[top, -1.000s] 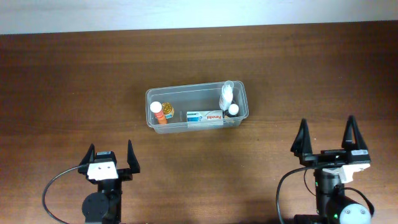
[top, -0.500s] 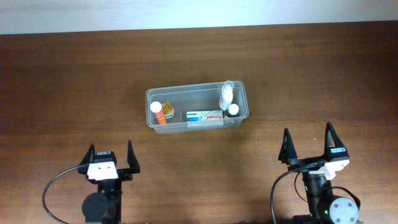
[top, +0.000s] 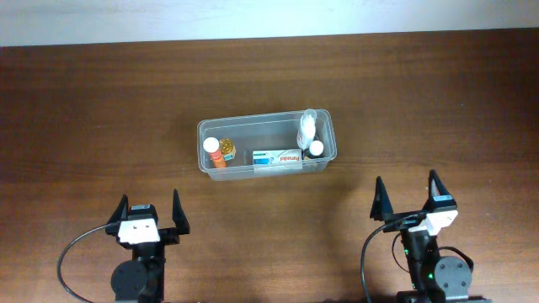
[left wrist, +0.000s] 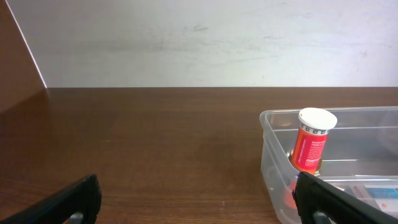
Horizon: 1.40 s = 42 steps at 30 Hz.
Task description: Pack container
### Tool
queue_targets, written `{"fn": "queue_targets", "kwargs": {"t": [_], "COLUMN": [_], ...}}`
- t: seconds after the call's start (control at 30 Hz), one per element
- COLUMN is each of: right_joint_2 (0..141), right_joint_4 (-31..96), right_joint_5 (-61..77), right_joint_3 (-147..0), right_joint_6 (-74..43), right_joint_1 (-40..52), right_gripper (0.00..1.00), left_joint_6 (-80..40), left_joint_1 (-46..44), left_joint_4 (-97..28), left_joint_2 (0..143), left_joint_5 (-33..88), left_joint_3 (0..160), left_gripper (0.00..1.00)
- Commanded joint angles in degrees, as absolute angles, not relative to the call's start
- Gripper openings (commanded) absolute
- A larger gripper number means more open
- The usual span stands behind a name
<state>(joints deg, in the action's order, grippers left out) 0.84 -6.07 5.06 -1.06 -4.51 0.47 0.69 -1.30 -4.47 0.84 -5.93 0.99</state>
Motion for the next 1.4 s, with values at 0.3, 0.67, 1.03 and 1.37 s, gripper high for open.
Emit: {"fn": "queue_targets", "kwargs": {"t": [0.3, 0.67, 1.03, 1.37], "right_joint_2": [0.2, 0.2, 0.3, 0.3], "right_joint_4": [4.3, 4.2, 4.2, 4.2], "right_joint_5": [4.0, 3.9, 3.9, 3.9], "right_joint_3": [-0.3, -0.3, -0.3, -0.3], "right_joint_6": [-4.9, -4.3, -4.3, -4.3], "right_joint_1": [0.9, 0.9, 0.9, 0.9], "right_gripper": [0.98, 0.98, 0.98, 0.98], "left_joint_6": [1.8, 1.8, 1.8, 1.8], "left_joint_1": [-1.0, -1.0, -1.0, -1.0], "left_joint_4": [-4.3, -4.3, -4.3, -4.3], "left_joint_2": [0.3, 0.3, 0.3, 0.3], "left_joint_5": [-5.3, -5.3, -5.3, -5.3], "left_joint_3": [0.5, 0.5, 0.5, 0.5], "left_gripper": [0.99, 1.00, 0.99, 0.99]}}
